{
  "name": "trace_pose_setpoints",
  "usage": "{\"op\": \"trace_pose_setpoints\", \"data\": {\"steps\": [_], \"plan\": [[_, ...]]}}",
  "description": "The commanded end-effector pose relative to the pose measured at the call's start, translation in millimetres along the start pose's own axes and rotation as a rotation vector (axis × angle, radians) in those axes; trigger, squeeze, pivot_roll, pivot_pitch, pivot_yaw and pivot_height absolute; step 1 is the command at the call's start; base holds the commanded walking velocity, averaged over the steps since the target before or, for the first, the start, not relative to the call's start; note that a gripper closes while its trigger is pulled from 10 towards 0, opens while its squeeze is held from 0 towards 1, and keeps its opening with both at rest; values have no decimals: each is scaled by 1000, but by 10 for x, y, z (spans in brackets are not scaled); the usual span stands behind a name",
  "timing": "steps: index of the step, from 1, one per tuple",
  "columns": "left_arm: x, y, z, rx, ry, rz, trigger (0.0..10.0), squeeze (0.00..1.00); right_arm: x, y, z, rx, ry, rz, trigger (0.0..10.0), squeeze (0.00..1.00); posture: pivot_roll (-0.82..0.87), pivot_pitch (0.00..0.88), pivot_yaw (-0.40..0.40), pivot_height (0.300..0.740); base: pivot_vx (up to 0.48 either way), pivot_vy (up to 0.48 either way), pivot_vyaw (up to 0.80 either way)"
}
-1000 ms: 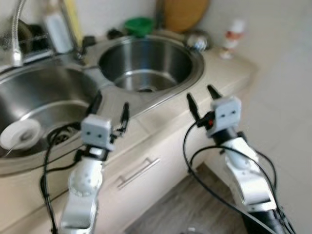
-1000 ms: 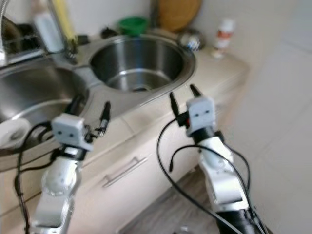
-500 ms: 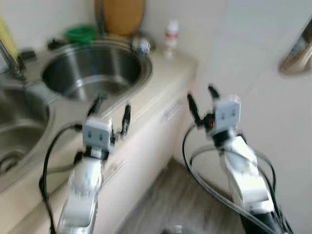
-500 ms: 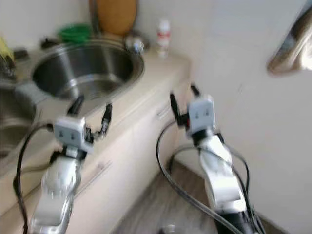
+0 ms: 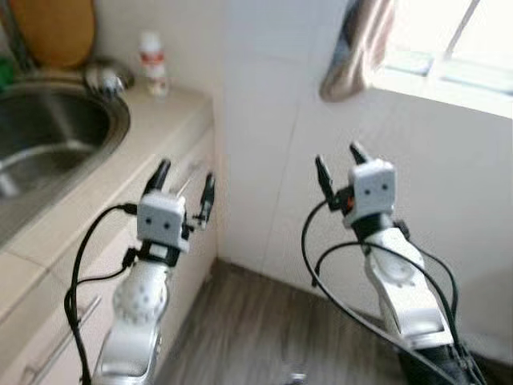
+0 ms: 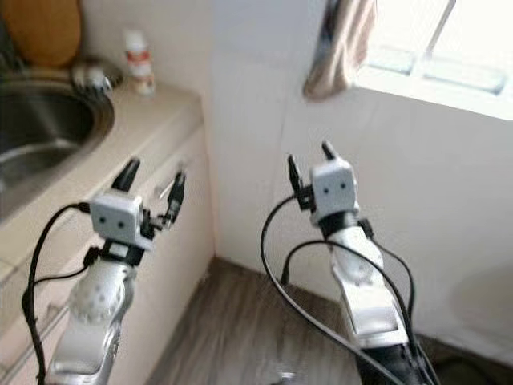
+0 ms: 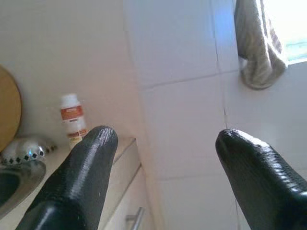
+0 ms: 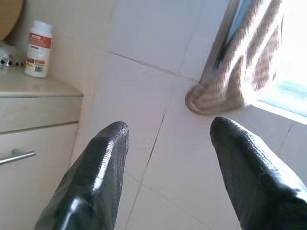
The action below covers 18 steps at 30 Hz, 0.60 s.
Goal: Kitchen organization
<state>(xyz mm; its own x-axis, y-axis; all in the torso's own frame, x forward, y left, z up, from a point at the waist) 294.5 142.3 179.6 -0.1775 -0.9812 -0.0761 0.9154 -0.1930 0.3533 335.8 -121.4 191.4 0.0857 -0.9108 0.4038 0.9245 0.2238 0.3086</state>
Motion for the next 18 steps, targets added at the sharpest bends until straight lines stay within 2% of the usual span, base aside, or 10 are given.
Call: {"op": "trace_pose_setpoints", "data": {"steps": [1,8,18], "plan": [[37,1,-14,-9,2,-13,10000,0,22,12,-34,-21,-5,-2,10000,0,26,15,-13,740,0,0,0],[32,6,-10,-8,-1,-11,10000,0,40,30,-57,-36,17,-14,10000,0,27,20,-16,740,0,-425,-800],[33,2,-3,0,-10,-8,10000,0,58,33,-67,-47,23,-21,10000,0,21,22,-15,740,0,0,-800]]}}
Point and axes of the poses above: a point about 5 cm out from each wrist's last joint towards the gripper, its own y axis pointing out of the wrist towards the gripper, its own z axis along the axis of the wrist's last joint, x = y × z, the point moved 5 cm from there along y, pointing out of the wrist towards the gripper, and after that the axes turned 10 degrees about -y, right-handed, at the moved point
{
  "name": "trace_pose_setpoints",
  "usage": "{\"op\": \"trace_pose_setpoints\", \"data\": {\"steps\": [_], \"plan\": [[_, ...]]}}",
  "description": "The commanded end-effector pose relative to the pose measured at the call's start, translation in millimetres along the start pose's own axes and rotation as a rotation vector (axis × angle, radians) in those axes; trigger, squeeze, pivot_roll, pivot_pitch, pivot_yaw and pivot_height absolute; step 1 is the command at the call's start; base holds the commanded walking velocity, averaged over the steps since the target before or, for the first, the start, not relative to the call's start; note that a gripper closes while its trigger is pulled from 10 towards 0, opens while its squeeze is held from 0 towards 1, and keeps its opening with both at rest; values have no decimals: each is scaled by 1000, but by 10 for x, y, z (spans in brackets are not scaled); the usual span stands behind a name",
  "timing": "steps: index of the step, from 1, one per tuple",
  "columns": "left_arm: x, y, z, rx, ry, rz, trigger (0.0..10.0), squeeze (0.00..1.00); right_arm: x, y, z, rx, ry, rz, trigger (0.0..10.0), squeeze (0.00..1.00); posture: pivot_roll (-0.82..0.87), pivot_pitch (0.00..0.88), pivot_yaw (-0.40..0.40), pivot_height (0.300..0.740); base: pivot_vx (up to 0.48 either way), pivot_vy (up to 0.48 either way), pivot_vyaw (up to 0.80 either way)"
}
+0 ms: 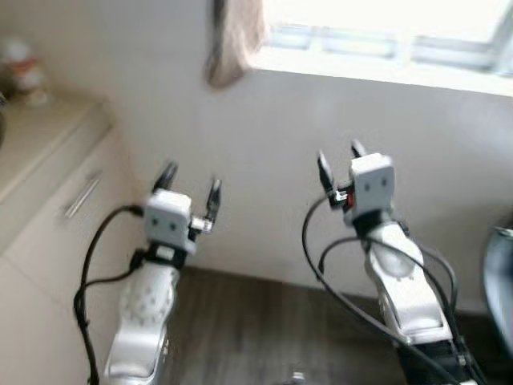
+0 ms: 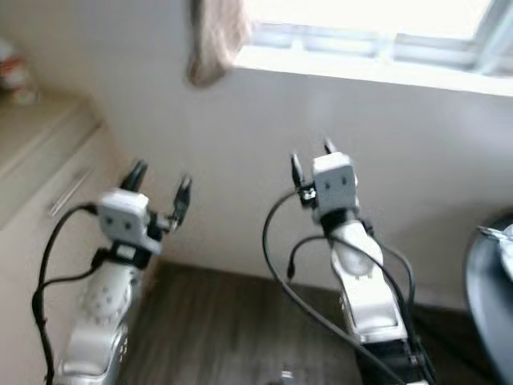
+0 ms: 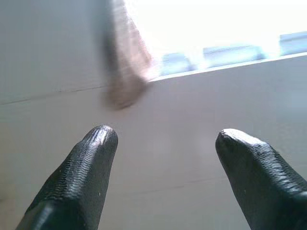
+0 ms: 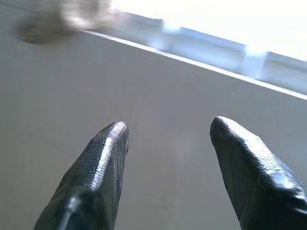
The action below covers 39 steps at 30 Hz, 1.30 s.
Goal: Kitchen organization
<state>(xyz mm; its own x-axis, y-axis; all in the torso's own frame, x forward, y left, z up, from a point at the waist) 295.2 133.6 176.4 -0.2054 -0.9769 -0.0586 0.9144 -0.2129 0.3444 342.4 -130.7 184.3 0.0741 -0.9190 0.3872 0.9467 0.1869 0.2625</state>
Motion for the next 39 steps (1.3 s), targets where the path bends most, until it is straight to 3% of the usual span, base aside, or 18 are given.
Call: {"op": "trace_pose_setpoints", "data": {"steps": [1,17,19,31,39], "plan": [[-50,-11,28,7,16,11,10000,0,-3,12,51,14,11,-4,10000,0,21,22,-15,740,0,0,-800],[-40,-15,3,-9,23,6,10000,0,-5,16,58,17,-13,1,10000,0,20,28,-16,740,0,0,-800],[-42,-14,-1,-12,22,5,10000,0,-33,10,83,32,-49,13,10000,0,19,27,-14,740,0,-133,0],[-35,-9,-11,-16,21,3,10000,0,-31,20,76,29,-50,7,10000,0,21,29,-11,740,0,-473,0],[-67,-8,-25,-24,15,19,10000,0,-8,41,18,-5,-2,-6,10000,0,20,29,-11,740,0,0,-572]]}}
Point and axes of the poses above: a point about 5 cm out from each wrist's last joint towards the gripper, its own y axis pointing out of the wrist towards the gripper, its own z axis along the axis of the wrist's last joint, x = y × z, the point moved 5 cm from there along y, pointing out of the wrist towards the gripper, and after that the axes turned 10 degrees about -y, right-handed, at the moved point
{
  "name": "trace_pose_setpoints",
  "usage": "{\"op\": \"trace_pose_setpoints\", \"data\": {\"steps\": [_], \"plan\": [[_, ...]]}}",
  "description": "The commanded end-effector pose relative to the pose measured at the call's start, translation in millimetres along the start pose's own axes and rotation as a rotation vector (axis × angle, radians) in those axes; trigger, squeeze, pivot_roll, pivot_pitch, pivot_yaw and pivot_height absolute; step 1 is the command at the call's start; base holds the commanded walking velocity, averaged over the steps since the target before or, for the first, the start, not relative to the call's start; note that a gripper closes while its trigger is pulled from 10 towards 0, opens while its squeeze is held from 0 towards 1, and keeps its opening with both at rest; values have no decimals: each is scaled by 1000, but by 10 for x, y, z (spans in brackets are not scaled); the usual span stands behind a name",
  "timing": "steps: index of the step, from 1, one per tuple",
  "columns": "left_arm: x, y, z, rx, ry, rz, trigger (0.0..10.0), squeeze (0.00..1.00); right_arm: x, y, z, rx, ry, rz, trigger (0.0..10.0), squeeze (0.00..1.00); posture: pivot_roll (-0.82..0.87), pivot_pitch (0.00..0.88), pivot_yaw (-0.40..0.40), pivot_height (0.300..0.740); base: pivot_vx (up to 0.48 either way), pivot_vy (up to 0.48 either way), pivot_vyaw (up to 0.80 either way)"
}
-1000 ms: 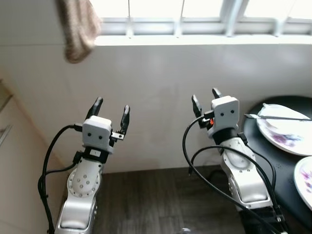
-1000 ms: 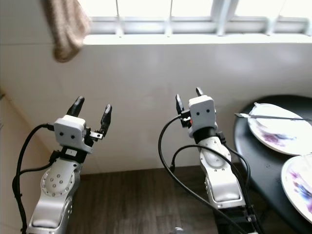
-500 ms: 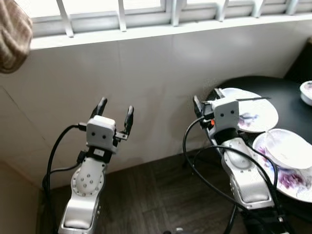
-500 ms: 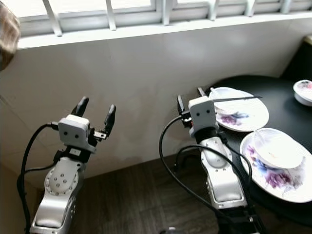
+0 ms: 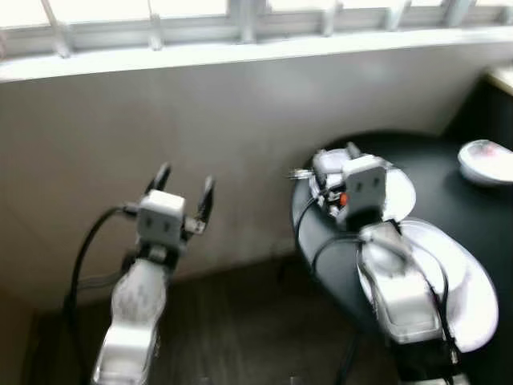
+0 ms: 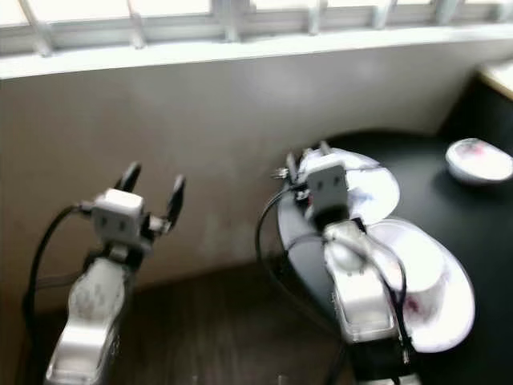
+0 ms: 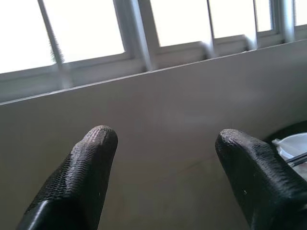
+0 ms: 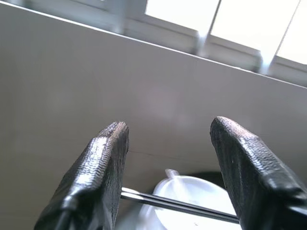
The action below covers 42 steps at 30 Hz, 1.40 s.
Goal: Kitchen organization
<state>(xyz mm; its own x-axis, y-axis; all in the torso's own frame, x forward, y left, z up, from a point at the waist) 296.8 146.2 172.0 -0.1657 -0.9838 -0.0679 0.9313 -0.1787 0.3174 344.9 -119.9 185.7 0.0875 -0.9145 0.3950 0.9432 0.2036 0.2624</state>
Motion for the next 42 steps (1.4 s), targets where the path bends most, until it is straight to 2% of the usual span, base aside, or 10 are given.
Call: {"op": "trace_pose_setpoints", "data": {"steps": [1,12,18,21,26,29,32,35,39,42], "plan": [[63,15,20,7,-8,-17,10000,0,83,-8,-24,-12,-1,-21,10000,0,20,29,-11,740,0,0,-781],[82,13,-1,1,-6,-25,10000,0,72,-11,14,2,18,-9,10000,0,17,23,-11,740,0,0,-778],[99,14,-20,-6,-6,-27,10000,0,-42,10,-67,-44,72,103,10000,0,13,13,-12,740,0,0,0],[98,15,-31,-10,-3,-24,10000,0,-40,39,-108,-72,116,140,10000,0,14,9,-15,740,0,0,0],[90,13,-41,-13,1,-19,10000,0,-33,49,-153,-95,58,165,10000,0,16,6,-19,740,0,0,320],[78,7,-49,-16,3,-14,10000,0,31,55,-236,-159,92,127,10000,0,17,5,-21,740,0,0,800],[72,4,-52,-18,3,-12,10000,0,95,38,-390,-275,116,87,10000,0,16,6,-20,740,0,0,267],[72,2,-59,-22,-2,-12,10000,0,110,14,-464,-361,155,105,10000,0,10,9,-17,740,0,0,0],[77,2,-68,-26,-8,-12,10000,0,161,24,-408,-367,149,112,10000,0,5,12,-16,740,0,0,0],[83,3,-75,-28,-11,-13,10000,0,246,42,-355,-361,87,95,10000,0,-1,16,-18,740,0,0,0]]}}
Point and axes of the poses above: a point about 5 cm out from each wrist's last joint towards the gripper, its own y axis pointing out of the wrist towards the gripper, its own z axis along the axis of the wrist's last joint, x = y × z, the point moved 5 cm from there along y, pointing out of the wrist towards the gripper, and after that the axes turned 10 degrees about -y, right-handed, at the moved point
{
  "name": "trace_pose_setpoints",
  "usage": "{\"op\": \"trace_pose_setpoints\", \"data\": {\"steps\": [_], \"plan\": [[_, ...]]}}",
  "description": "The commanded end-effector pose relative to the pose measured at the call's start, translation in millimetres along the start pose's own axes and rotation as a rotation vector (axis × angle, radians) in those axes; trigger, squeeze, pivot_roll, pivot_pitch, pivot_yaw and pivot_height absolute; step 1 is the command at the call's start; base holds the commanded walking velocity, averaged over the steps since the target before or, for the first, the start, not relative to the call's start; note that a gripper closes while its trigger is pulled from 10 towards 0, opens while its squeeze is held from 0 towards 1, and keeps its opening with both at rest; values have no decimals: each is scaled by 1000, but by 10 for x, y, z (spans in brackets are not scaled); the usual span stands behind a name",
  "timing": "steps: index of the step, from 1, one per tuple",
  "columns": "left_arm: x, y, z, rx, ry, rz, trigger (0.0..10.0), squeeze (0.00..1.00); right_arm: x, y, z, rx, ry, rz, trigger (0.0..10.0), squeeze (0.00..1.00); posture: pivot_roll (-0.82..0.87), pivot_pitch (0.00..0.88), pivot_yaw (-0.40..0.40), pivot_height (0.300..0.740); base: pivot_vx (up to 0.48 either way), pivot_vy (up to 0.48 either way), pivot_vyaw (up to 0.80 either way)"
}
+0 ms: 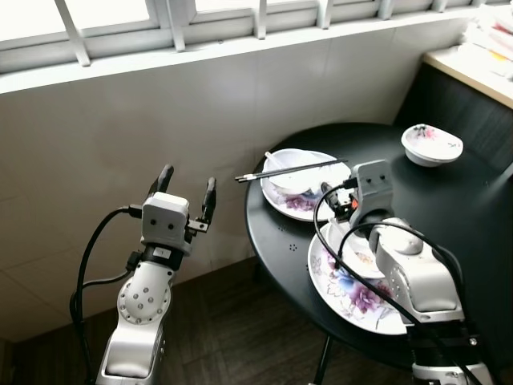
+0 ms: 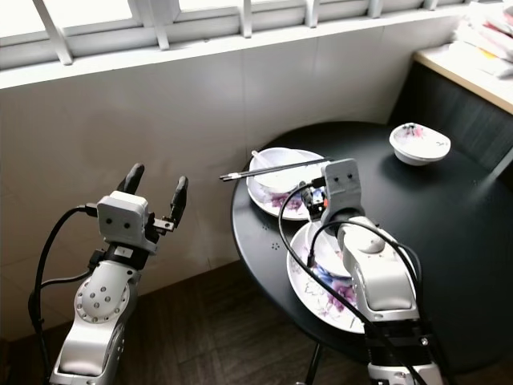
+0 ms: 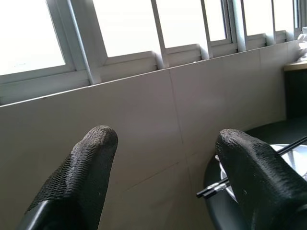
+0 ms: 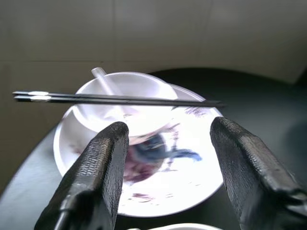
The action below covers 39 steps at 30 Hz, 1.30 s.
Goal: Kitchen organization
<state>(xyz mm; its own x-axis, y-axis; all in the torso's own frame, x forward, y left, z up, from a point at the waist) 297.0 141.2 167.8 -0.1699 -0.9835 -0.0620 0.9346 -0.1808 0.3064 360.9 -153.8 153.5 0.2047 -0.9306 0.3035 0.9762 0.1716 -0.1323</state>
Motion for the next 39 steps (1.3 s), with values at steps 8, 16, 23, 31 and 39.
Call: {"op": "trace_pose_setpoints", "data": {"steps": [8,16,23,31,39], "plan": [[24,10,-50,-21,-20,-2,10000,0,-3,-44,127,11,-45,21,10000,0,-4,19,-22,740,0,0,0],[4,19,-67,-37,-48,9,10000,0,-103,-45,299,105,-116,26,10000,0,0,19,-22,740,0,155,0],[4,15,-29,-16,-29,10,10000,0,-164,-55,283,112,-115,33,10000,0,2,25,-23,740,0,274,0],[12,8,-33,-22,-31,6,10000,0,-144,-56,284,122,-102,19,10000,0,1,30,-22,740,0,0,-150],[21,9,-66,-42,-44,4,10000,0,-132,-51,252,114,-117,5,10000,0,0,31,-23,740,0,0,0]]}}
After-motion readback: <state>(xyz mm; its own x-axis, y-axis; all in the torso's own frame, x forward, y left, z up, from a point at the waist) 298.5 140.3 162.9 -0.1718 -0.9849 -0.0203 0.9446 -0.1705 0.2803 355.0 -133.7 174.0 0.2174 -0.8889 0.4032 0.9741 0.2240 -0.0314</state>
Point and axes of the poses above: a point about 5 cm out from each wrist's last joint towards the gripper, its own y axis pointing out of the wrist towards the gripper, its own z axis along the axis of the wrist's last joint, x = y × z, the point moved 5 cm from there along y, pointing out of the wrist towards the gripper, and after that the axes turned 10 degrees about -y, right-handed, at the moved point
